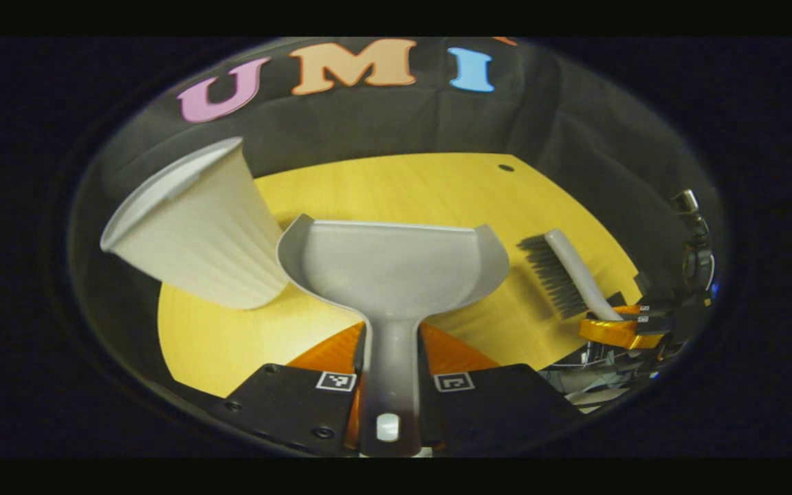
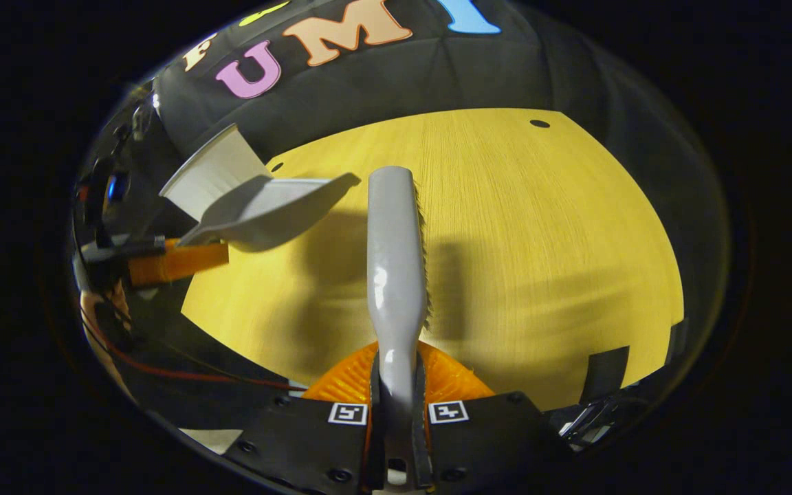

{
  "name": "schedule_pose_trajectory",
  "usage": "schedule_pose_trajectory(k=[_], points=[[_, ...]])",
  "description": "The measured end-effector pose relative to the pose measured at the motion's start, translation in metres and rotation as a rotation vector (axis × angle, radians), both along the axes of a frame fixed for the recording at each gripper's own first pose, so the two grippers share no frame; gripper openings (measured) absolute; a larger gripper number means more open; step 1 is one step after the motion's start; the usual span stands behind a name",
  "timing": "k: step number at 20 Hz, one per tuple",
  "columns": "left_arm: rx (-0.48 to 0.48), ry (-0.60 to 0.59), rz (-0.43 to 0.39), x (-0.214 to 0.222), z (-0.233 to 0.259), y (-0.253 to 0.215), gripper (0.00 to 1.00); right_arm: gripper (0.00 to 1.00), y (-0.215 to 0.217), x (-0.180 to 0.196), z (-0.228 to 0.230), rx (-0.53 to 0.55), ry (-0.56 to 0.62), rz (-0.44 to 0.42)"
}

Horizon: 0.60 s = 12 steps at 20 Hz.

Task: Pick up the small broom and dustpan from the desktop, sweep the trash into the dustpan with the broom, and then empty the trash into the garbage bin.

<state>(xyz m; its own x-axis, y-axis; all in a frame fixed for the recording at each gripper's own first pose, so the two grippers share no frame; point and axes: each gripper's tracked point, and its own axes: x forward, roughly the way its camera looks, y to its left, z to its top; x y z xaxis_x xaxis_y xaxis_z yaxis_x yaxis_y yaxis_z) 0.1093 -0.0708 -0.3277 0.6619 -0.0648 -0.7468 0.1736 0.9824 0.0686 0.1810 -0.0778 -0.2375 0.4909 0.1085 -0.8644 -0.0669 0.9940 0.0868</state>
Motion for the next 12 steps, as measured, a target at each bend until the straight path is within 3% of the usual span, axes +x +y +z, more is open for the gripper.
schedule_pose_trajectory(k=[6,12], points=[[-0.06,0.02,0.154,-0.013,-0.045,0.01,0.27,0.18,0.011,0.021,-0.04,0.015,0.102,-0.07],[-0.066,-0.012,0.184,-0.019,-0.053,0.006,0.29,0.18,0.011,0.035,-0.05,0.043,0.155,-0.098]])
